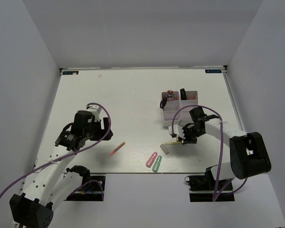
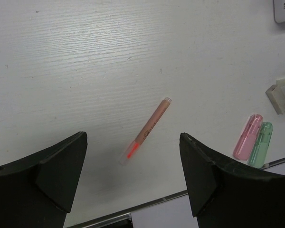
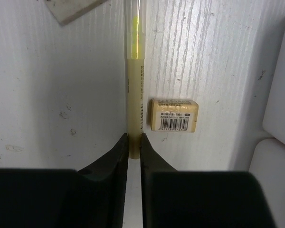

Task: Sort the stationery into containers
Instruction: Pick up the pen from the center of the board.

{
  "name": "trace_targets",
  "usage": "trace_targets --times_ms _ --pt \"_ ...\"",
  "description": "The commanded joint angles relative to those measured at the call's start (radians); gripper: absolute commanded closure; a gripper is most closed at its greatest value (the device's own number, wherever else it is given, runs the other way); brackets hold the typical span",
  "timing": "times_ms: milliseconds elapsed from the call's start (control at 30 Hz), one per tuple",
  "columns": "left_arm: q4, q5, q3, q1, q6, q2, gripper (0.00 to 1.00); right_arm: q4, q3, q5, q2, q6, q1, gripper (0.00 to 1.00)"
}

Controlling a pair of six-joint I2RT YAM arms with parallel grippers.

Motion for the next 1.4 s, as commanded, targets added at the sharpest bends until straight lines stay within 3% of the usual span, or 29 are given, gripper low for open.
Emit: trace_targets --times_ms 0,33,100,800,1133,1367 --pt "0.004 0.0 -0.003 0.006 0.007 -0.023 0.12 0.013 -0.011 0.065 0.035 -0.002 0.011 0.89" --pt "0.007 -0.001 -0.003 0.006 0.007 -0.02 0.12 0.007 -0.01 0.068 0.035 -0.003 0.009 0.96" --pt "0.006 0.0 -0.003 0.004 0.007 -0.02 0.12 -0.005 -0.013 0.074 0.032 -0.002 0.011 1.0" --pt "0.007 -0.007 -0.006 0.006 0.009 -0.012 0.12 -0.149 0.112 0.189 -0.237 0.061 0.003 1.0" --pt "0.006 -0.007 -0.008 0.006 0.007 -0.012 0.12 -0.206 0.346 0.303 -0.235 0.084 0.005 1.0" --pt "0.004 -0.009 -0.009 0.004 0.007 -0.012 0.12 -0.09 0.403 0.496 -0.195 0.071 0.005 1.0"
